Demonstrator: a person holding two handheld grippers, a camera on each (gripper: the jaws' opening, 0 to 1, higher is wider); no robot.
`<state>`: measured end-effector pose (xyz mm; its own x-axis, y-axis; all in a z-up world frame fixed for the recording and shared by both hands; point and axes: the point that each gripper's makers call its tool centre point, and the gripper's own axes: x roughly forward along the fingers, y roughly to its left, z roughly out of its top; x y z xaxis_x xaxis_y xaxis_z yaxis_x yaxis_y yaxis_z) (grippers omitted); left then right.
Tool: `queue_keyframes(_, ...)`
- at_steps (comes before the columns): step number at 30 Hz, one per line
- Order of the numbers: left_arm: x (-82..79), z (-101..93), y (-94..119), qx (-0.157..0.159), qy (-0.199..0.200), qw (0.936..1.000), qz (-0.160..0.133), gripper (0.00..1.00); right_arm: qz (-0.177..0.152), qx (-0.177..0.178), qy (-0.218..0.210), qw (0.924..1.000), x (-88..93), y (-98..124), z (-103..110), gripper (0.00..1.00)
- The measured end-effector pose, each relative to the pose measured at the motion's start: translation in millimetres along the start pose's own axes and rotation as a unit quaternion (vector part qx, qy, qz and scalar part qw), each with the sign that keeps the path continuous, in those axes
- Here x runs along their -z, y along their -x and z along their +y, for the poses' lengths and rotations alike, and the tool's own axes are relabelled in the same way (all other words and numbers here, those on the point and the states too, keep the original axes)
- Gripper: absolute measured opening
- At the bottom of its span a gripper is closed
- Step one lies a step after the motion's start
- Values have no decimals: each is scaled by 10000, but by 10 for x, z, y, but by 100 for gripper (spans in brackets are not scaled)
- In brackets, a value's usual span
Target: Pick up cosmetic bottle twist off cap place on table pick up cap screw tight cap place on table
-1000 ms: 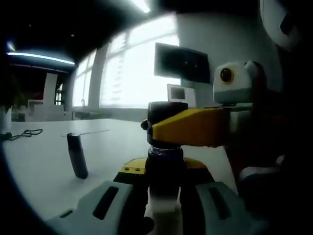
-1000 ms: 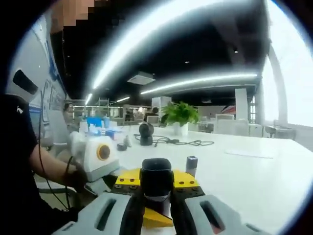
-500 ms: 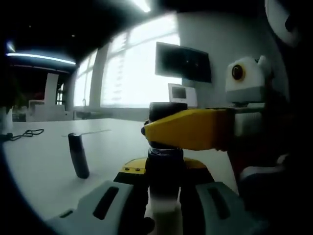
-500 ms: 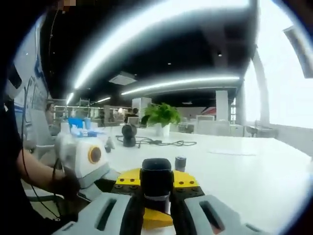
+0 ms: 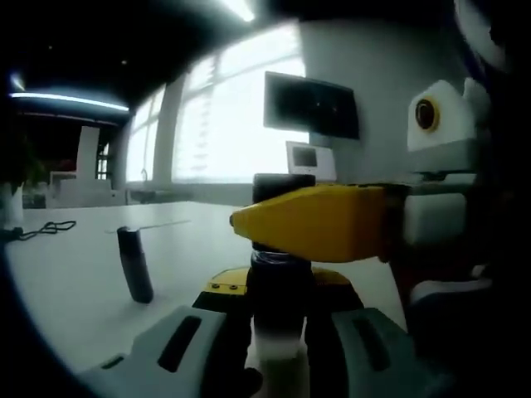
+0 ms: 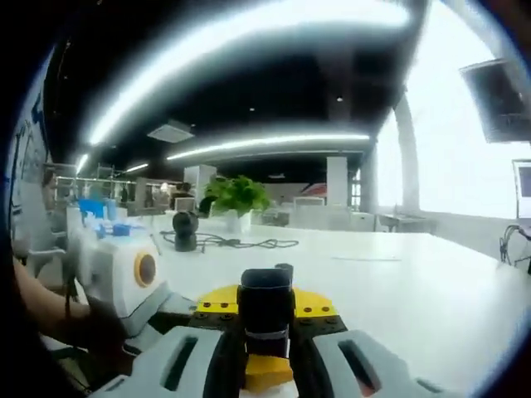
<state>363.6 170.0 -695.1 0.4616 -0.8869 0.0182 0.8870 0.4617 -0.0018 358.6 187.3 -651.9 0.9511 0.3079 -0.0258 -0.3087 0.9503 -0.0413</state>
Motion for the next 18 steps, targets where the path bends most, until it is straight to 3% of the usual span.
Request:
queue_keyframes(9,-1,17,2,-8,74,10000,-44,14,-2,-174,142,9997,-9,-22,0,15)
queue_keyframes(12,0,22,2,0,89,9999,-57,14,-181,-349,-49,9992,-76,-23,-6,27)
queue_keyframes(15,1,19,4,13,93,9999,-67,14,0,-763,14,9971,-17,-32,44,27)
queue_keyframes(18,2,14,5,53,112,9999,-76,14,-131,-1184,-323,9924,-64,-23,94,32)
